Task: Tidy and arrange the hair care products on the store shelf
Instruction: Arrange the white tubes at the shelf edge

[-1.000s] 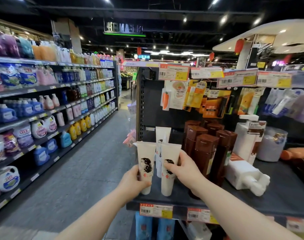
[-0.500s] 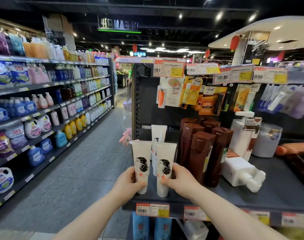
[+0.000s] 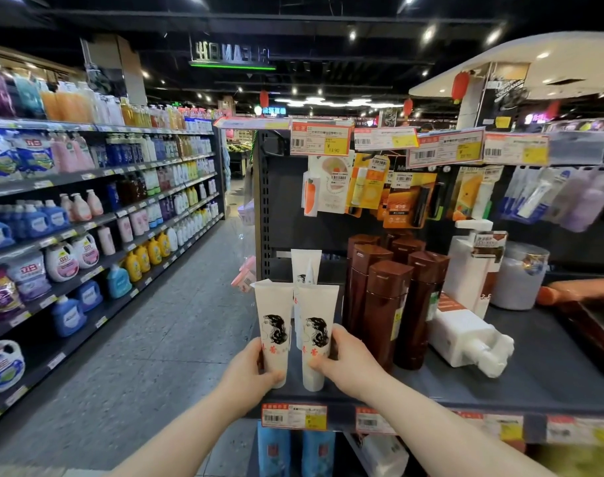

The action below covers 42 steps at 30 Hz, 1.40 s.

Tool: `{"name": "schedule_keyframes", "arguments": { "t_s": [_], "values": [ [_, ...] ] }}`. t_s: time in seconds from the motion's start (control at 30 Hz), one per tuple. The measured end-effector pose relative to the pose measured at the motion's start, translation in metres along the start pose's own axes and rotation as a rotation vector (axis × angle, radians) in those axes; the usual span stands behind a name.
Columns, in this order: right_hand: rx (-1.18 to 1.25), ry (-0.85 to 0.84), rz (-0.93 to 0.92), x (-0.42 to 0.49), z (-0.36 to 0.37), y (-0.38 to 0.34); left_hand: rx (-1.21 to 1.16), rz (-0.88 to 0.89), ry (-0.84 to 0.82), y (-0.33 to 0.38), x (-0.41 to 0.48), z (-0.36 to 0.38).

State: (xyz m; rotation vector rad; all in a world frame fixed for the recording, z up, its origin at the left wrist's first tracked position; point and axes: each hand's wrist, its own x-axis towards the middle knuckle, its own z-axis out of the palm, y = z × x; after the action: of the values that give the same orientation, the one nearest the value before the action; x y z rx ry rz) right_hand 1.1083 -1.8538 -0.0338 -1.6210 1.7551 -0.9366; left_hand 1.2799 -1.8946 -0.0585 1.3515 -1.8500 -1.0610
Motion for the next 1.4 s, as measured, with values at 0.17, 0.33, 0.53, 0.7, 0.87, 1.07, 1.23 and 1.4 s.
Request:
{"name": "schedule_keyframes", "arguments": {
  "t_s": [0.17, 0.33, 0.53, 0.7, 0.87, 1.07, 1.23, 1.4],
  "values": [
    [-0.022, 0.001, 0.003, 0.0, -0.002, -0.001, 0.031, -0.019, 0.039, 0.004, -0.003, 0.002],
    [-0.02, 0.01, 0.026, -0.001, 0.0, -0.005, -0.006, -0.032, 0.049, 0.004, -0.005, 0.003],
    [-0.013, 0.036, 0.058, -0.004, -0.004, -0.007, -0.078, -0.028, -0.008, 0.01, -0.007, -0.003],
    [-0.087, 0.097, -0.028, -0.026, -0.024, -0.011, -0.128, 0.095, 0.238, 0.024, -0.009, -0.017],
    [-0.114, 0.284, -0.214, -0.06, -0.07, -0.013, -0.098, 0.584, 0.567, 0.07, -0.033, -0.018],
    [-0.133, 0.554, -0.114, -0.071, -0.148, 0.022, -0.118, 0.696, 0.037, 0.134, -0.055, 0.06],
    [-0.227, 0.485, 0.226, -0.072, -0.196, 0.077, 0.031, 0.475, -0.198, 0.156, -0.039, 0.135],
    [-0.269, 0.285, 0.309, -0.071, -0.204, 0.125, 0.112, 0.306, -0.22, 0.159, -0.028, 0.18]
  ]
}}
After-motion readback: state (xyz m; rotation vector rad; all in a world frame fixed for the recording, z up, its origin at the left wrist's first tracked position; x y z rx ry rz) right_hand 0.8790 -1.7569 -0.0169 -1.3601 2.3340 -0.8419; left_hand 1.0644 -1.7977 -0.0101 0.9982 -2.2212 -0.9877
